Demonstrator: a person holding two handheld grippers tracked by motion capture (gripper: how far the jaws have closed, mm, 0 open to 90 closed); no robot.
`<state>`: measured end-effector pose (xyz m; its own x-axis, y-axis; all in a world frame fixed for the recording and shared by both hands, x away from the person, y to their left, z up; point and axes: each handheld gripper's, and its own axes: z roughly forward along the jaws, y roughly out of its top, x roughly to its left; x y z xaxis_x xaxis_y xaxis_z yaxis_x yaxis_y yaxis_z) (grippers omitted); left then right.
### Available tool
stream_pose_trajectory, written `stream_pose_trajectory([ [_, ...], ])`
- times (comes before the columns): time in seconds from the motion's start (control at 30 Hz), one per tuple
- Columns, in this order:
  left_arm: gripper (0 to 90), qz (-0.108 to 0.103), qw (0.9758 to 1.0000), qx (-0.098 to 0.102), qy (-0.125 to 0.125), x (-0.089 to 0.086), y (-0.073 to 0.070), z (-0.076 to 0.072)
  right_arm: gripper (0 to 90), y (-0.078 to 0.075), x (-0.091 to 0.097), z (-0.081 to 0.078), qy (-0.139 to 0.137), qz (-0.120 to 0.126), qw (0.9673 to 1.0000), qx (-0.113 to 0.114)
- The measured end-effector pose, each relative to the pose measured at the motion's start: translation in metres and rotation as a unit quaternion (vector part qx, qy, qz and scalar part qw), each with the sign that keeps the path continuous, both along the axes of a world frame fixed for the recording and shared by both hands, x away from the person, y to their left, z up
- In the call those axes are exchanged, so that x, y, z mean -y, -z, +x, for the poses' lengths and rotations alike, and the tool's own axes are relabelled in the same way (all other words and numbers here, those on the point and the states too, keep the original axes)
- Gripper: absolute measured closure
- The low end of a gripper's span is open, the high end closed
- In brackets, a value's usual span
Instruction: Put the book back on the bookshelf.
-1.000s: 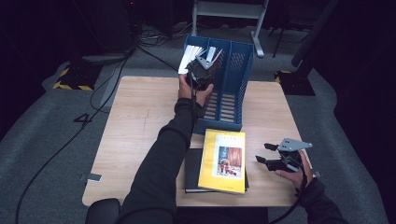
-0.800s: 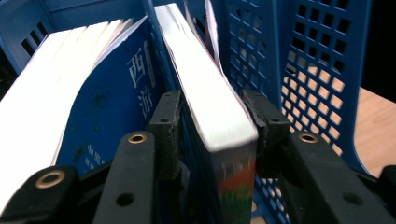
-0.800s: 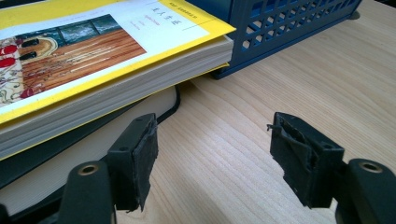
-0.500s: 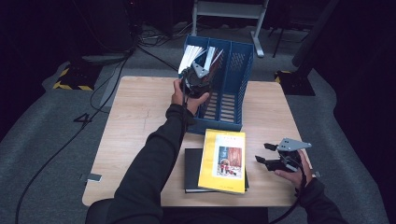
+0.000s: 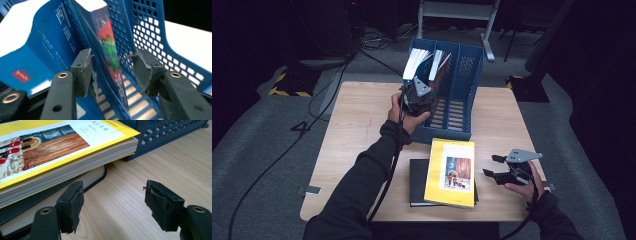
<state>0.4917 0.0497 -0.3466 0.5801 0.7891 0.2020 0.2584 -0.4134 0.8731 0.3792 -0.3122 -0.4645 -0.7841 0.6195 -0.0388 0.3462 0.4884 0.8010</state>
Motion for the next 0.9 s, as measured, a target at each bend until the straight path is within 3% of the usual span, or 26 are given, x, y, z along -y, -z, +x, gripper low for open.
stream_pose_trajectory([
  [0.27, 45.4, 0.013, 0.9993, -0.01, 0.033, -0.013, 0.013, -0.019, 31.8, 0.002, -0.003, 0.0, -0.003, -0.009, 0.9999, -0.006],
  [0.63, 42.6, 0.04, 0.9977, -0.03, 0.047, -0.036, 0.041, -0.037, 31.7, 0.002, -0.005, -0.001, -0.017, -0.008, 0.9998, -0.006],
  [0.83, 41.7, 0.035, 0.997, -0.043, 0.054, -0.047, 0.05, -0.042, 31.7, 0.002, -0.007, -0.002, -0.019, -0.01, 0.9997, -0.008],
  [0.9, 41.8, 0.046, 0.9953, -0.049, 0.069, -0.051, 0.055, -0.044, 31.7, 0.002, -0.007, -0.002, -0.021, -0.01, 0.9997, -0.009],
])
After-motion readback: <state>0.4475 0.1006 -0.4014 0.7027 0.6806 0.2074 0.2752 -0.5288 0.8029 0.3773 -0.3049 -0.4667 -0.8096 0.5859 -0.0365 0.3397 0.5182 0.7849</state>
